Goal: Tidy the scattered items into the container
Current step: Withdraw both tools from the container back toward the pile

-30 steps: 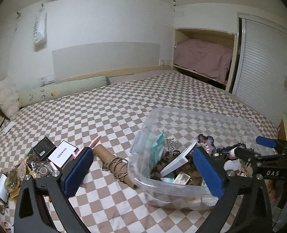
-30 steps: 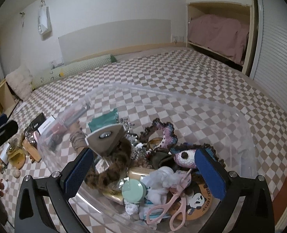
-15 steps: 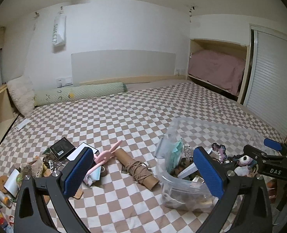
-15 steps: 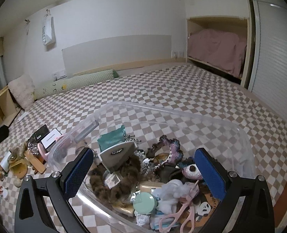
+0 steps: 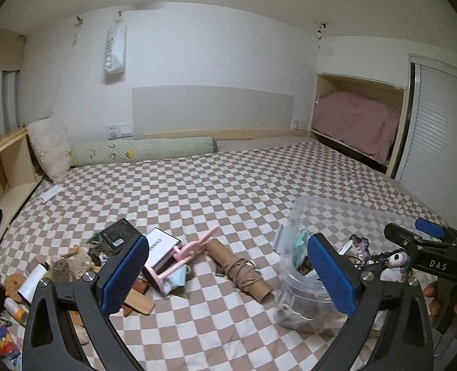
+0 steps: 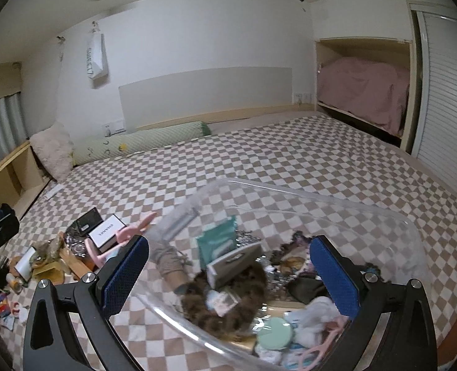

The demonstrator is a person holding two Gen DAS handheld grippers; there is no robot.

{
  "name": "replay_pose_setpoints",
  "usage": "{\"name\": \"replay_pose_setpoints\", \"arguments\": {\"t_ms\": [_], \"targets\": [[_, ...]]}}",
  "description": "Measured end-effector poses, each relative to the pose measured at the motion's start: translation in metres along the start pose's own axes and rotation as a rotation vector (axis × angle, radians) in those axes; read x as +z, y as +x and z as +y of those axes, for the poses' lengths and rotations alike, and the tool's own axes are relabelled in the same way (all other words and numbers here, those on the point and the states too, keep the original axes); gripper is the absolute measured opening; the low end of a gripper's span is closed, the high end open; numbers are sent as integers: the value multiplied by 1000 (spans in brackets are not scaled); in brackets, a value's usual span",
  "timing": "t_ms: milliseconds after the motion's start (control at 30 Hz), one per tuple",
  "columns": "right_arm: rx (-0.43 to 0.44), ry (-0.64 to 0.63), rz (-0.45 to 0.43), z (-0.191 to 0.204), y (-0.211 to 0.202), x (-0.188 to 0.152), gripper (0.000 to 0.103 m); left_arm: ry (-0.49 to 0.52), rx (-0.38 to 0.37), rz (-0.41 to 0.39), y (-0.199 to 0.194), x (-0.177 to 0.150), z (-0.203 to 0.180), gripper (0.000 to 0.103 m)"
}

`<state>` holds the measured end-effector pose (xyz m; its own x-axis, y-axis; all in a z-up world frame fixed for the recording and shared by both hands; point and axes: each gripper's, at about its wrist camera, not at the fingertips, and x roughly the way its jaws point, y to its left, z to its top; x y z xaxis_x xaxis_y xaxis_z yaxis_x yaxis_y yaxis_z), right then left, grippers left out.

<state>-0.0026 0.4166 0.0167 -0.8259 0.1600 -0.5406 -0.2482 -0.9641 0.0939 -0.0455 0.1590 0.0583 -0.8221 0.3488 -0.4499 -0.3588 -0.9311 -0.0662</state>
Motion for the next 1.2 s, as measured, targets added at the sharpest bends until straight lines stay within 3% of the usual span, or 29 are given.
{"name": "replay_pose_setpoints", "arguments": {"t_ms": [333,733,1200], "targets": [[54,-56,-21,47,2,3,103,-15,81,-18,-21,-2,45,103],[154,-136,0,109,13,0,103,-90,211,-15,-51,-13,127,103],[211,-204,34,175,26,-16,103,-12,319,41,-69,-44,181,103]]}}
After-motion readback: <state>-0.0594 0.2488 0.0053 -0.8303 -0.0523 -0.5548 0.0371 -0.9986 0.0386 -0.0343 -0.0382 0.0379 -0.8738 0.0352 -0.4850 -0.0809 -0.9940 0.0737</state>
